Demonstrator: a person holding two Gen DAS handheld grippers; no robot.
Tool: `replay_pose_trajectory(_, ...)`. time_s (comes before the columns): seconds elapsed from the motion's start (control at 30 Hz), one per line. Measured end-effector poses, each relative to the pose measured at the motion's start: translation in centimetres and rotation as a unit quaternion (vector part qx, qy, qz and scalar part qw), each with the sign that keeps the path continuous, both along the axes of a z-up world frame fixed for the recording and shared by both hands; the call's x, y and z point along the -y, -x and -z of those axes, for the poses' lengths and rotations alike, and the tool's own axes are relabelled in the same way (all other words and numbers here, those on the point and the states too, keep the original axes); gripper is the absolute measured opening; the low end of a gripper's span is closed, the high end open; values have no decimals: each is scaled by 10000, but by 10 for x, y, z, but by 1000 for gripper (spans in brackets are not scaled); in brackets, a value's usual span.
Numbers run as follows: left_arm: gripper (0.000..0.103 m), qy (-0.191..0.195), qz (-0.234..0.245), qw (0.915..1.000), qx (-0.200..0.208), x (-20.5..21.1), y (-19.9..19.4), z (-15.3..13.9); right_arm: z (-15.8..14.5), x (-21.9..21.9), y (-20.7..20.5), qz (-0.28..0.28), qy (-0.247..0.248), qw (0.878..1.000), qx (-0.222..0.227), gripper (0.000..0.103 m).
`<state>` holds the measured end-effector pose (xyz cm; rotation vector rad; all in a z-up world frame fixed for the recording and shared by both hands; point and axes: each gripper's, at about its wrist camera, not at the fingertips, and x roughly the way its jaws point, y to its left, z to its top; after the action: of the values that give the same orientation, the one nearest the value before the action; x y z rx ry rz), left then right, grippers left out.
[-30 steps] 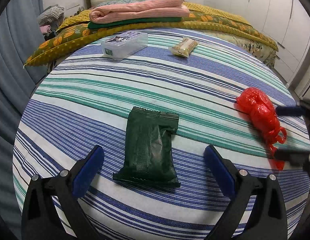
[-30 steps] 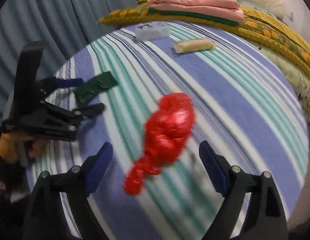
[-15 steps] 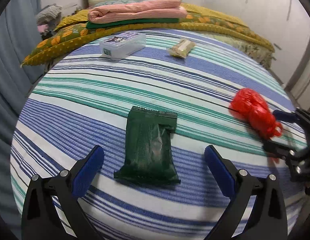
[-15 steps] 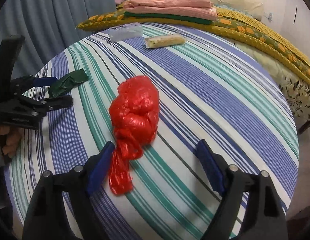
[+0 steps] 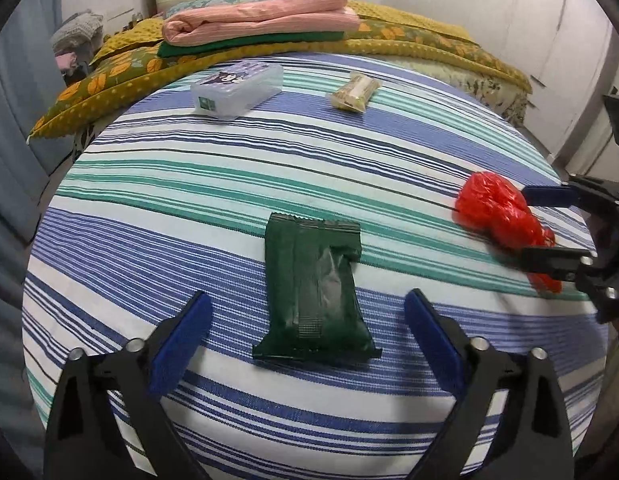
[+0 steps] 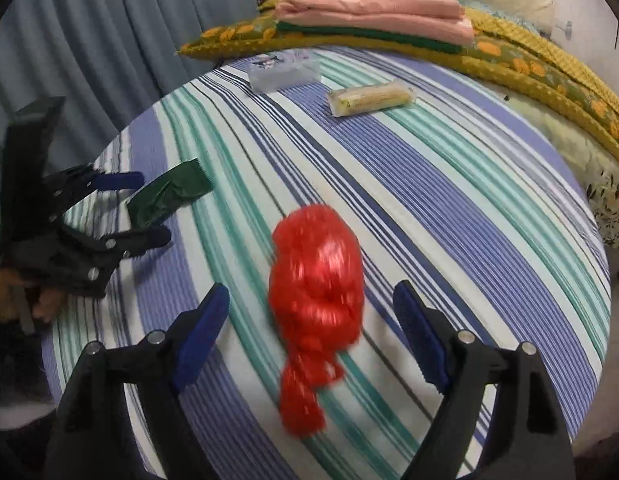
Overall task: Collect trash
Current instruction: 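Lift the red bags with the right tool while the left tool regrasps the green bag, then carry the green bag and red bags over the wastebasket and open both tools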
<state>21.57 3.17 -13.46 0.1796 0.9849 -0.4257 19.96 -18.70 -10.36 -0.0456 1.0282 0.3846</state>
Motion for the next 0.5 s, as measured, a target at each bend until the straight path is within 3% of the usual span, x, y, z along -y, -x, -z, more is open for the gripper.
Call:
replay_pose_trajectory(0.07, 83, -74, -54, 10000, 30, 1, 2, -1, 4, -2, -9, 59, -19, 9999, -130, 65)
replay_pose_trajectory(0.1, 76, -143, -76, 9998, 67, 2, 3, -1, 5, -2, -11, 88, -34, 9997, -205, 51)
replay_pose_trajectory(0.13, 65, -193, -77, 9997, 110, 4, 4, -2, 5, -1, -11, 140, -86, 9996, -250, 45)
replay_pose_trajectory(0.17, 57, -213, -53, 9996, 174, 4, 7, -3, 3, 1, -9, 186, -137, 9995, -230, 45)
replay_pose_trajectory(0.2, 43, -173, -28, 9997, 189, 5, 7, -4, 0, 3, -5, 205, -168, 9995, -186, 44)
replay_pose_trajectory(0.23, 40, -123, -23, 9997, 190, 4, 8, -5, -4, 4, -1, 218, -203, 9995, -122, 44)
replay_pose_trajectory(0.5, 34, 508, 29, 9985, 214, 18, 22, -23, -32, 39, 30, 501, -541, 9972, 148, 44)
